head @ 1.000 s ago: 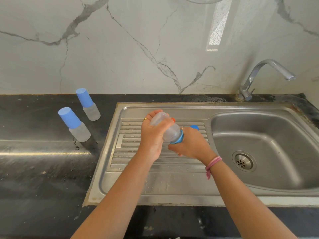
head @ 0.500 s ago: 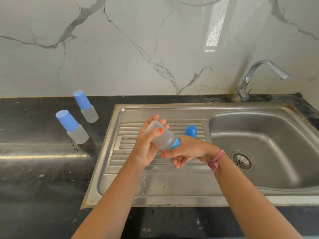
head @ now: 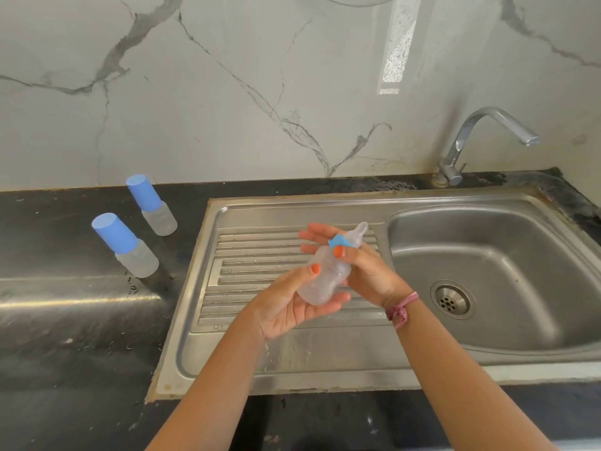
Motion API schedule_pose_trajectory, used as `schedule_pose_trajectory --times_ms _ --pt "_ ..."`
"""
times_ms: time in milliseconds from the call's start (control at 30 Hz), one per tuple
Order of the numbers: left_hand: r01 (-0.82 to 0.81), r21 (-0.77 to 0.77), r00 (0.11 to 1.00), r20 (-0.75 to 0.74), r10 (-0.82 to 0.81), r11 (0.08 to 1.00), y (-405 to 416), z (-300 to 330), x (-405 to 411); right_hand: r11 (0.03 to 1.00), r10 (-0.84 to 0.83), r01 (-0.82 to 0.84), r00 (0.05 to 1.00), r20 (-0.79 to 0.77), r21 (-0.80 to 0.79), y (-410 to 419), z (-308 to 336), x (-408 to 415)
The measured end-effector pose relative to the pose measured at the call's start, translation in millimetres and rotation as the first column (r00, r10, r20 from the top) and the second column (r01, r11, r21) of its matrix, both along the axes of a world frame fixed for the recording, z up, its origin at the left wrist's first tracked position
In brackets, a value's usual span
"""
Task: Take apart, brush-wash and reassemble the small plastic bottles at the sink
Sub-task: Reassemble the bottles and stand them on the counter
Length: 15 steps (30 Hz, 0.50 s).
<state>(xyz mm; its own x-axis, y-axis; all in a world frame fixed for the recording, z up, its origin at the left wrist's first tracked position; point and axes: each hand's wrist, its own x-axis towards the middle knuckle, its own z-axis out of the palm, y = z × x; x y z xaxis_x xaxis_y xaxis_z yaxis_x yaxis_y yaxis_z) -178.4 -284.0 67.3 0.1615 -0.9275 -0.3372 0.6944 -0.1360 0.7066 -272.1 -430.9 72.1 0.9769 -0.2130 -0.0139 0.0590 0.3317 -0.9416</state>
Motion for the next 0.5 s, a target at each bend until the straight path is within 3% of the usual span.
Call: schedule_pose_trajectory --times_ms 67,133,500 --pt "0.164 -0.008 0.986 0.036 -0.163 0.986 1.9 1.7 4.2 0.999 0.048 -0.048 0.999 0.008 0.010 5.9 4.1 1.2" --pt "0.220 0.011 0.971 0.091 -0.220 0.975 1.7 1.8 7.6 0.998 0.043 -0.043 0.999 -0.020 0.036 11.3 7.8 3.1" --pt "-0.059 0.028 0.941 0.337 0.046 0.998 -11.8 5.1 -8.0 0.965 -0.260 0.263 0.963 -0.071 0.028 19.5 24.8 11.6"
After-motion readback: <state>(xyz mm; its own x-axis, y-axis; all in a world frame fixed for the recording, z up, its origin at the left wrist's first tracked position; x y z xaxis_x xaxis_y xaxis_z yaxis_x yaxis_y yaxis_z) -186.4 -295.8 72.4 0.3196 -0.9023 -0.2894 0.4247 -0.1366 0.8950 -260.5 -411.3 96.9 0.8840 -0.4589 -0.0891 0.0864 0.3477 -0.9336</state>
